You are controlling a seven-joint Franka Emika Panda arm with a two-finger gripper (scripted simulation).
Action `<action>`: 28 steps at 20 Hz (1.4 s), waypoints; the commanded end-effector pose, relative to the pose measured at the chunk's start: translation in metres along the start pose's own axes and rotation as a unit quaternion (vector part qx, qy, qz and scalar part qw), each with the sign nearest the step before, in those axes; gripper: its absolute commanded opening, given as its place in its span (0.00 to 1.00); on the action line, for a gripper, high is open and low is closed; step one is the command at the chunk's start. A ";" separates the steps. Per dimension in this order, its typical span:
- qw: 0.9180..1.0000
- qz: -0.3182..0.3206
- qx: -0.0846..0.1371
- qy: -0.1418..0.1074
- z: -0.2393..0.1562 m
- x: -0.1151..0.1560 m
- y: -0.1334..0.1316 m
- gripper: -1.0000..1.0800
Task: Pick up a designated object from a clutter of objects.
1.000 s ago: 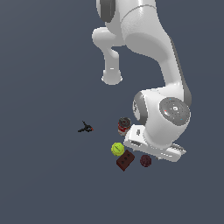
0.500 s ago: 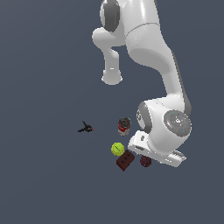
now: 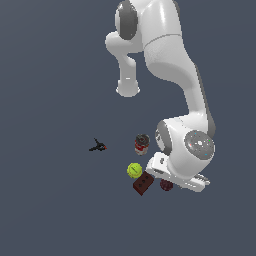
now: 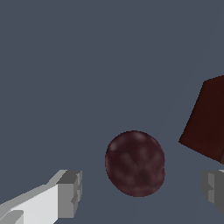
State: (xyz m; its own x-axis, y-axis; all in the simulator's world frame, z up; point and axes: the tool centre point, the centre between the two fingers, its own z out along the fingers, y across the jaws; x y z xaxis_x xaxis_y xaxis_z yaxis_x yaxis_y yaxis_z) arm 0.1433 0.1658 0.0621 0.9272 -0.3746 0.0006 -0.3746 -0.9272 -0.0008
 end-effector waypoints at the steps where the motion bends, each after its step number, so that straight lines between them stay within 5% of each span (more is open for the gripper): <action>1: 1.000 0.000 0.000 -0.001 0.015 -0.001 0.000 0.96; 10: 1.000 0.001 0.000 0.000 0.034 0.000 0.000 0.96; 11: 1.000 0.001 0.000 0.000 0.034 0.000 0.000 0.00; 28: 1.000 0.000 0.000 0.000 0.025 -0.001 0.006 0.00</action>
State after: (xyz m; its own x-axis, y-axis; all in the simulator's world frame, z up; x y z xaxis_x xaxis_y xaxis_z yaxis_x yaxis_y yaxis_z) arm 0.1408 0.1633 0.0335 0.9272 -0.3745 -0.0009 -0.3745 -0.9272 -0.0005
